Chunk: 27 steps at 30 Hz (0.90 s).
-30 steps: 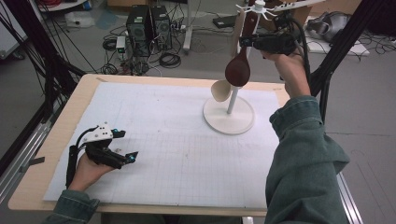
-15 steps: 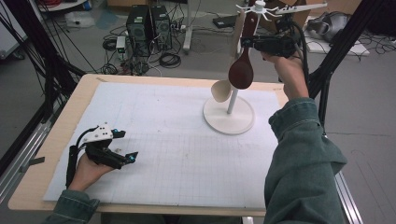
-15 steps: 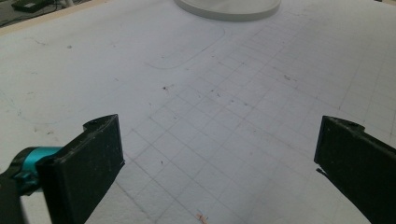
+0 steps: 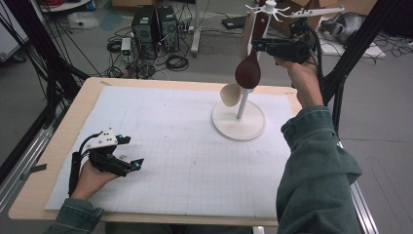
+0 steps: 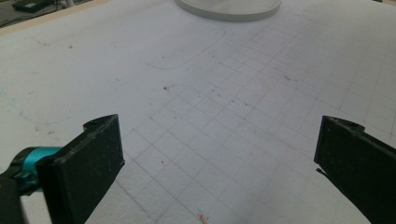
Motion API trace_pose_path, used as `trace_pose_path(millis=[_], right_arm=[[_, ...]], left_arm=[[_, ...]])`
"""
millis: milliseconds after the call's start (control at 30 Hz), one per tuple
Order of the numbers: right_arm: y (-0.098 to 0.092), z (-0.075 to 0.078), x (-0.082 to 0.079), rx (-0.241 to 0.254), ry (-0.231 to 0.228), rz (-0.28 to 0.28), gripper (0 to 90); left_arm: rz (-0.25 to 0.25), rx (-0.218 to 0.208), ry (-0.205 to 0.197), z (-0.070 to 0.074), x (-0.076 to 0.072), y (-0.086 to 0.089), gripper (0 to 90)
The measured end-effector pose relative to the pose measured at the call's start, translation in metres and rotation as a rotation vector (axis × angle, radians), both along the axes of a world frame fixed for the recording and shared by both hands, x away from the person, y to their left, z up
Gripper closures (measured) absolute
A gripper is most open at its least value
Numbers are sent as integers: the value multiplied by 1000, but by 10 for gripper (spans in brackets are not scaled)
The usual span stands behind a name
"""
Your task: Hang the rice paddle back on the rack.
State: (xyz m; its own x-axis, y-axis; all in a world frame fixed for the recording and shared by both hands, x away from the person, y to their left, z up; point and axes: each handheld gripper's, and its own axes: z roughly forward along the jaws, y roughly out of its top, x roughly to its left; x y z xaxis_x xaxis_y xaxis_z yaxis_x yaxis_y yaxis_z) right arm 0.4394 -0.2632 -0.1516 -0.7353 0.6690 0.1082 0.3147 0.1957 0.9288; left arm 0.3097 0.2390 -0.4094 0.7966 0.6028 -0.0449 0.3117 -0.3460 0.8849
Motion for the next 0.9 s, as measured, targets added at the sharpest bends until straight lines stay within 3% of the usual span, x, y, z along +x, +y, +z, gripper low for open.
trace_pose_path(millis=[233, 433, 700, 900], right_arm=[[-3, -2, -9, 16, -21, -3, 623], [-8, -11, -19, 42, -37, -23, 443], [-8, -33, -36, 80, -63, -31, 243], [-6, -50, -48, 77, -71, -21, 167]], left_arm=[[-1, 0, 7, -1, 0, 0, 17], [-7, -8, 11, -1, 1, -1, 17], [-7, -5, 20, -3, 0, 0, 17], [-6, -7, 17, -2, 0, 0, 17]])
